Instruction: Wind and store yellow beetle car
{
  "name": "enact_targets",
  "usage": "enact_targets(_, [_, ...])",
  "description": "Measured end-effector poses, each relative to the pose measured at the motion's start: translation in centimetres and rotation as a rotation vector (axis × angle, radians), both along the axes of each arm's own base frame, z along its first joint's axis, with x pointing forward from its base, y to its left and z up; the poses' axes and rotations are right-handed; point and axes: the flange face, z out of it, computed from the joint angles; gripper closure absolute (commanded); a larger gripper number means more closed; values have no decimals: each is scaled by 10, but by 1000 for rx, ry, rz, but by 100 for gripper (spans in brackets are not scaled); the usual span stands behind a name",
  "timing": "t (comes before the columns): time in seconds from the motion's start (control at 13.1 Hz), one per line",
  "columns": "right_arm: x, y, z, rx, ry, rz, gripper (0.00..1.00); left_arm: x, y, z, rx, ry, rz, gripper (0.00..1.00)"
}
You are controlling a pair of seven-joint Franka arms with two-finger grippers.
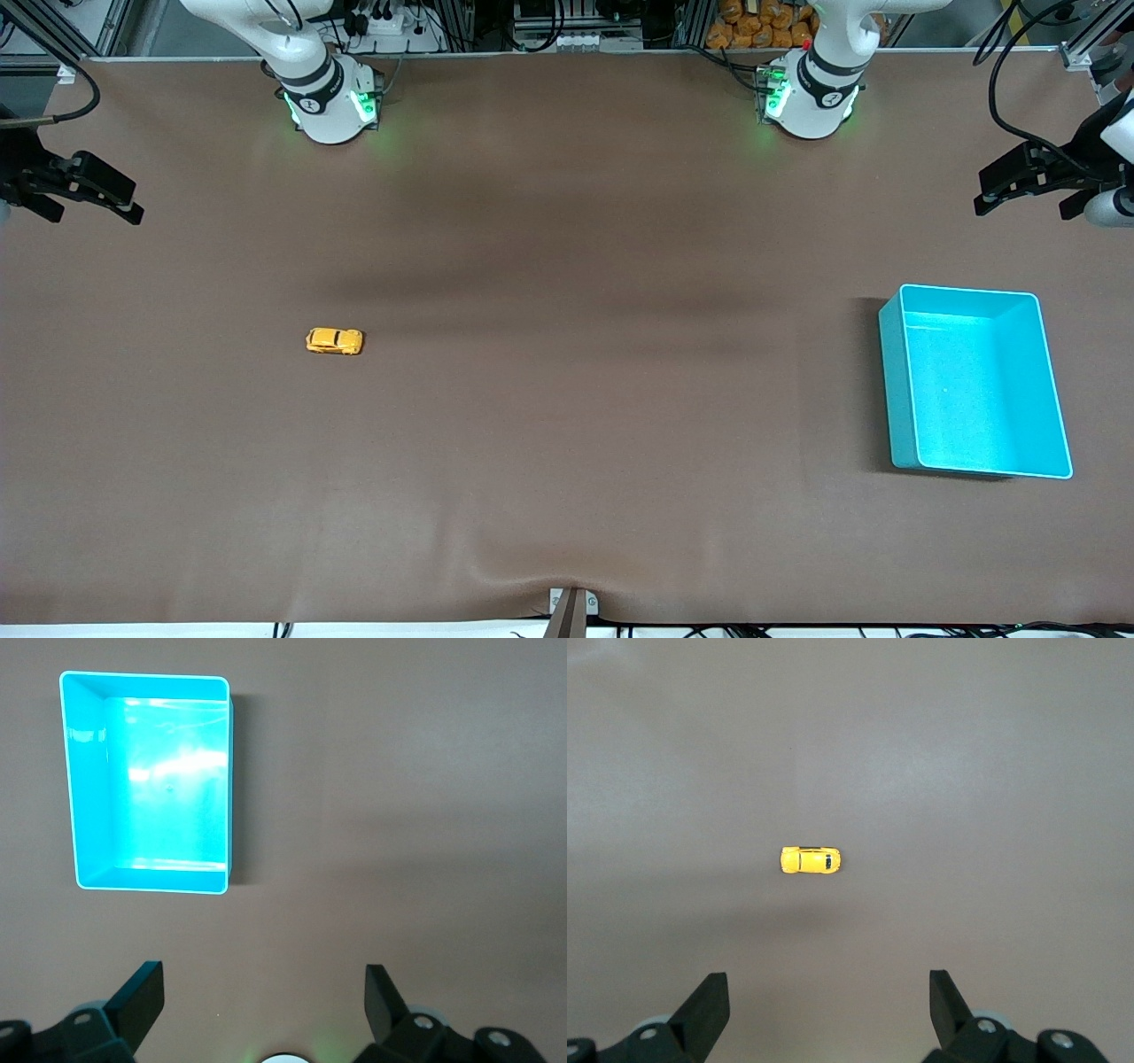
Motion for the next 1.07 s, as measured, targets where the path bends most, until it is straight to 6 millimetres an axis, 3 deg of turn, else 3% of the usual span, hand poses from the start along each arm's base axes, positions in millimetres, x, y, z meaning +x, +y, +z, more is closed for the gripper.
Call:
enact_targets(0.69, [0,3,-4,0,6,6,0,0,-1,0,0,0,-2,0])
enact_targets(0.92, [0,8,-23,1,47,14,0,0,-1,0,0,0,-2,0])
enact_targets(1.07, [0,17,-55,1,106,55,0,0,-2,0,0,0,-3,0])
